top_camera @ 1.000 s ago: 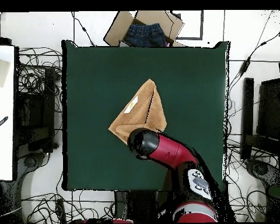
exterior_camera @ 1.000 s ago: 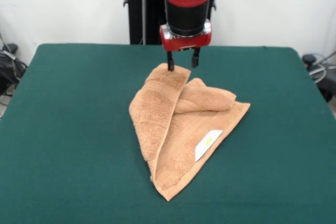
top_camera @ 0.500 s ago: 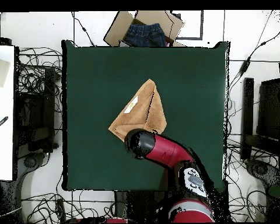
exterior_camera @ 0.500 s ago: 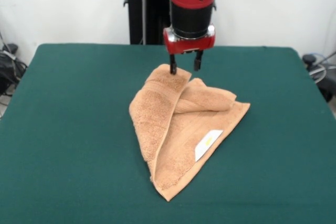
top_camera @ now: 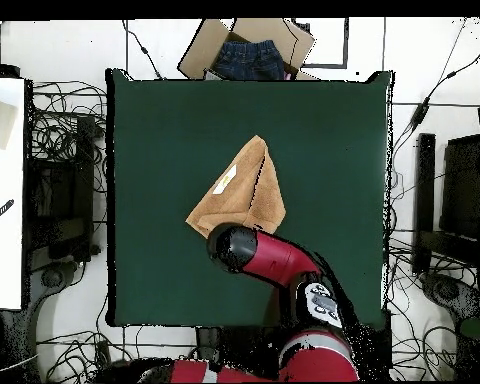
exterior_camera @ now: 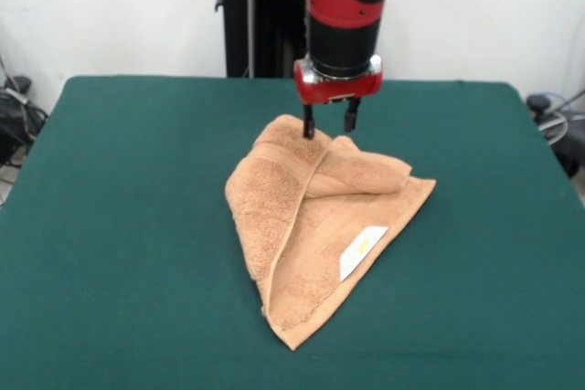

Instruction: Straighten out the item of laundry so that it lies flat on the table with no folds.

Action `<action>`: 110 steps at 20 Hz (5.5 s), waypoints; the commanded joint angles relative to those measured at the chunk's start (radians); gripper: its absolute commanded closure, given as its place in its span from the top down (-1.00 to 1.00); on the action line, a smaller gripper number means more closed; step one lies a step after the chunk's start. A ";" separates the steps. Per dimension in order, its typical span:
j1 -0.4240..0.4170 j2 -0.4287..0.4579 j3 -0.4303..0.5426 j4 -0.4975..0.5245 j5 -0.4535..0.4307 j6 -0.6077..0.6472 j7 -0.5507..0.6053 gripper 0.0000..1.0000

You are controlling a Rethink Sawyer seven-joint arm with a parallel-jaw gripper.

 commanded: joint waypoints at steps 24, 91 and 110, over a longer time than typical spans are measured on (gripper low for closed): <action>-0.296 -0.133 0.310 0.283 -0.101 -0.249 0.185 1.00; -0.287 0.051 0.258 0.389 -0.251 -0.573 0.235 1.00; -0.265 -0.008 0.259 0.329 -0.167 -0.370 0.224 1.00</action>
